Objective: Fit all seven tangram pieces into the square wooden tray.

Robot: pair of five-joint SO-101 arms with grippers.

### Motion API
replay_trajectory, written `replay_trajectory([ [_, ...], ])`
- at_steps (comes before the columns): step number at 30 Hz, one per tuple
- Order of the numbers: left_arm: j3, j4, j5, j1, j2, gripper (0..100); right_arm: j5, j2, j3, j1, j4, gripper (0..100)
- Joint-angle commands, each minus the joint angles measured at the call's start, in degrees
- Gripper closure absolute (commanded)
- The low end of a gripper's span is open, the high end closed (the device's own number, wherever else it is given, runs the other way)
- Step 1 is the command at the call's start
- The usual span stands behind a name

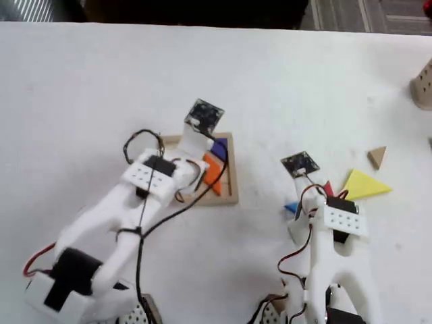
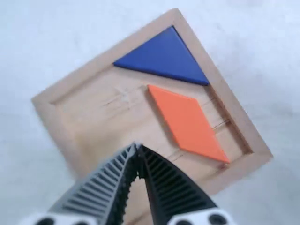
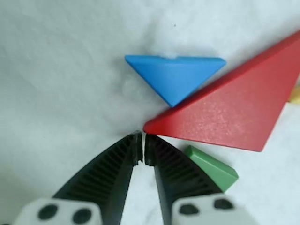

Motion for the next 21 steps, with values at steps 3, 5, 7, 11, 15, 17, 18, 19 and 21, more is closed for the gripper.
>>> replay_trajectory([
  [3,-6.77,-3.08,0.62,-0.13,8.84,98,0.62,-0.92,-0.35,0.22,-0.57,98.1],
  [5,-8.53,-3.08,0.62,-0.04,11.03,98,0.62,-0.92,-0.35,0.22,-0.57,98.1],
  [7,-9.85,-2.90,0.62,1.10,12.53,98,0.62,-0.92,-0.35,0.22,-0.57,98.1],
  [11,-10.46,-2.81,3.43,5.41,13.23,98,0.62,-0.92,-0.35,0.22,-0.57,98.1],
  [15,-11.08,-3.25,9.14,8.92,13.49,98,0.62,-0.92,-0.35,0.22,-0.57,98.1],
  [17,-11.52,-3.25,9.05,9.36,13.58,98,0.62,-0.92,-0.35,0.22,-0.57,98.1],
  [18,-11.60,-3.25,9.05,9.36,13.58,98,0.62,-0.92,-0.35,0.22,-0.57,98.1],
  [19,-11.60,-3.25,9.05,9.36,13.58,98,0.62,-0.92,-0.35,0.22,-0.57,98.1],
  [21,-11.52,-3.25,9.05,9.45,13.41,98,0.62,-0.92,-0.35,0.22,-0.57,98.1],
])
